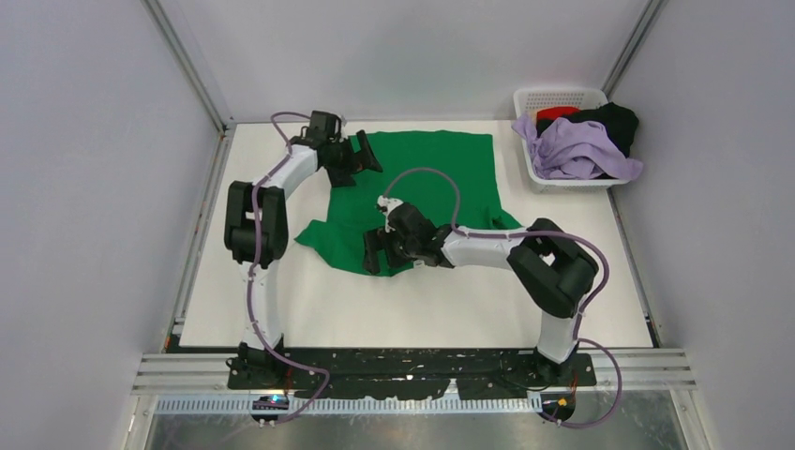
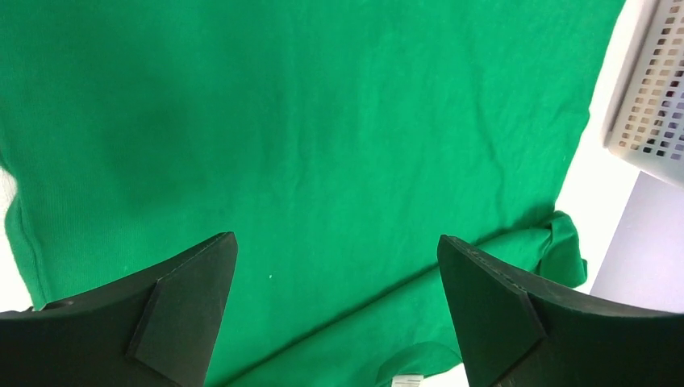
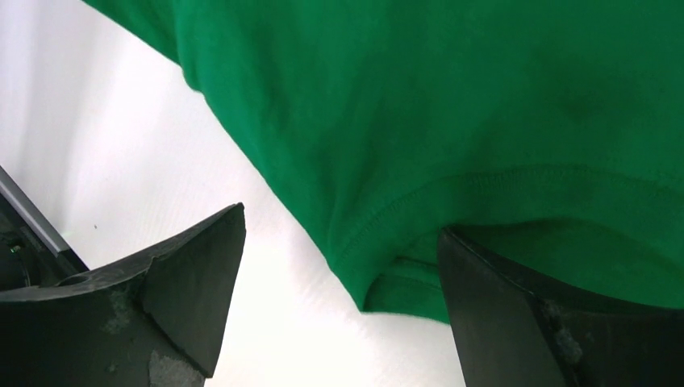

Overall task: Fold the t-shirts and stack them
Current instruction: Flatten out the tshirt

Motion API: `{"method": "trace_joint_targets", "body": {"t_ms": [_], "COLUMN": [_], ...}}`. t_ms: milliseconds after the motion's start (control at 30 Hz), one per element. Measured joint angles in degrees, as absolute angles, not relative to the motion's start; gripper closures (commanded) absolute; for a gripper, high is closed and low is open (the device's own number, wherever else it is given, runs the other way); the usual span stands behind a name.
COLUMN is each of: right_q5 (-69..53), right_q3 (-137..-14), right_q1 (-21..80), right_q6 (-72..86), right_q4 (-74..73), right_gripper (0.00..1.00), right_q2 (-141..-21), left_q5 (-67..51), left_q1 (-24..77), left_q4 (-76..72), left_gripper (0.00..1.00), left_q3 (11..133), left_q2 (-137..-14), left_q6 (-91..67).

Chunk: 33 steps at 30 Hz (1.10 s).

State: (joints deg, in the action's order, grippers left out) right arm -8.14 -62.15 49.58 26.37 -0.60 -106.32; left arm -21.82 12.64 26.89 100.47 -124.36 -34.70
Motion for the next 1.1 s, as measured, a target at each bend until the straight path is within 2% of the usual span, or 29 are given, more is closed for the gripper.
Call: {"method": "trace_joint_targets", "body": {"t_ms": [100,233,400,567,700,800,900,1100], "right_q5": [-7.66,-7.11,-8.69,-10.66,-7.18,-3.84,-2.0,3.01], "right_q3": [-58.04,-47.64,-38.65,-36.93,-38.39,-40.77,-41.21,-39.79], "right_q1": [49.43,50.33,57.06,63.75,64.05,61.12,52.69,37.82], "right_q6": [27.53,28.73,30.22,30.68,30.04,29.89,30.46,31.59], "right_q4": [2.31,2.44,-3.2,-12.78,-21.08,-23.9,-24.16,-24.8], "right_gripper": [0.05,0.05,0.05,0.05,0.05,0.04,0.05,0.04], "right_q2": [-104.03,-95.07,-84.31,-78.48,-72.42,-67.96,-64.64,-66.92], "left_q5": [-21.41,-20.6,-20.43,-20.01,-18.37,-16.91,-15.14,-9.45], "left_q1": [12.38,11.46,10.04,9.67,9.69,9.69,9.63,9.56], "left_q4": [27.62,27.07,27.2,26.35,26.41,25.5,23.53,20.29], "left_gripper": [0.0,0.0,0.0,0.0,0.0,0.0,0.0,0.01], "left_q3": [100.14,97.12,94.11,88.73,83.22,77.82,70.26,51.88], "left_q2": [-124.46,-124.36,-124.14,-120.68,-116.77,-113.03,-107.59,-92.36], "left_q6": [-35.42,-36.21,-37.19,-37.32,-37.19,-37.1,-37.41,-41.17]}}
